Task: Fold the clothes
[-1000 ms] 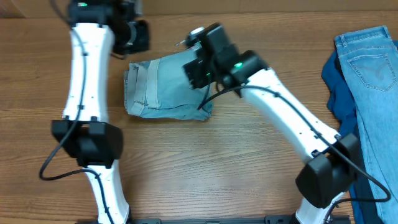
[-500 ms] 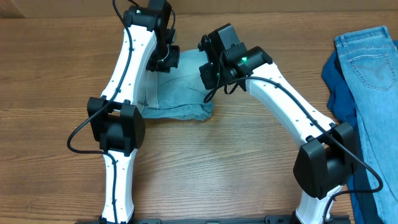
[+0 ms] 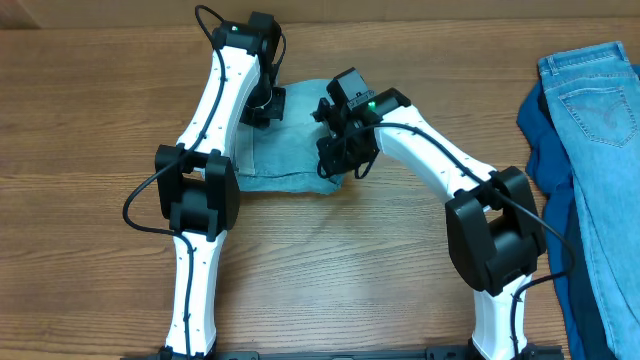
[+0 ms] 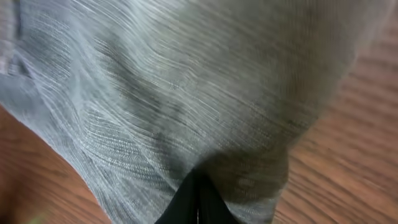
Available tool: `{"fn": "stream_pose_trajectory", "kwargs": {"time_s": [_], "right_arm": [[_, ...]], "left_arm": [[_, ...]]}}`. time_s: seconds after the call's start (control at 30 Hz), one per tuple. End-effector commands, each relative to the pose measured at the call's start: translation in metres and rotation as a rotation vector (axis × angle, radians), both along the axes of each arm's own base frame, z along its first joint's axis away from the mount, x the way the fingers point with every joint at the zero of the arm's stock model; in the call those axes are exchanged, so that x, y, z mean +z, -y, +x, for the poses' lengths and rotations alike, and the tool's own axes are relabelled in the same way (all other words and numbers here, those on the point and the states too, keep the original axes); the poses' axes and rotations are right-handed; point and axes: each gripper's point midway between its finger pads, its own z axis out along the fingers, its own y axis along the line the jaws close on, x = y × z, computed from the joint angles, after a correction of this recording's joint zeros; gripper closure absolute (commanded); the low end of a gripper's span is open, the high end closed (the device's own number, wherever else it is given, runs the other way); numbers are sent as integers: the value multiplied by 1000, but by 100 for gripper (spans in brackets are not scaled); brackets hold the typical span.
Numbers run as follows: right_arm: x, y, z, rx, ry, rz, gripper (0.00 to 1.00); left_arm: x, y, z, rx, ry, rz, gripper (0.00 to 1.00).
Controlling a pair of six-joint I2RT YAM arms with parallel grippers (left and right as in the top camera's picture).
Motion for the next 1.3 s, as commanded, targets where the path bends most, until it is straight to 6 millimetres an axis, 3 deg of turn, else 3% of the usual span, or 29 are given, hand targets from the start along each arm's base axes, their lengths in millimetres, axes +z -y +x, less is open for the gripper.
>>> {"fn": "stream_pose_trajectory", "kwargs": {"time_s": [0.0,0.23,0.43,0.53,0.63,0.73,0.9,0.97,1.07,1.27], "right_arm": [[-13,-6,-24,-14,-103,52,96],[-36,2,-42,-108,-195,30,96],[-37,4,-48,-138,-232,14,96],[-28,7,-48,-142,-230,1,96],[8,11,-31,-155,-116,-12,96],[49,2,-16,-151,2,65,96],[63,-11,7,-147,113,141,96],[62,-18,19,-146,153,167,96],[49,-22,27,-145,157,170,96],[-8,-31,15,-122,52,102,96]], "left_arm": [[-3,-12,7,41,19,30,96],[-11,-16,12,56,34,27,96],[-49,-18,-2,61,-27,39,96],[-49,-18,-2,61,-25,37,96],[-37,-17,3,62,1,30,96],[-9,-14,12,63,47,12,96],[44,-11,20,61,125,-6,96],[50,-10,26,61,155,-12,96],[39,-17,31,66,161,23,96],[-5,-34,28,89,115,68,96]]}}
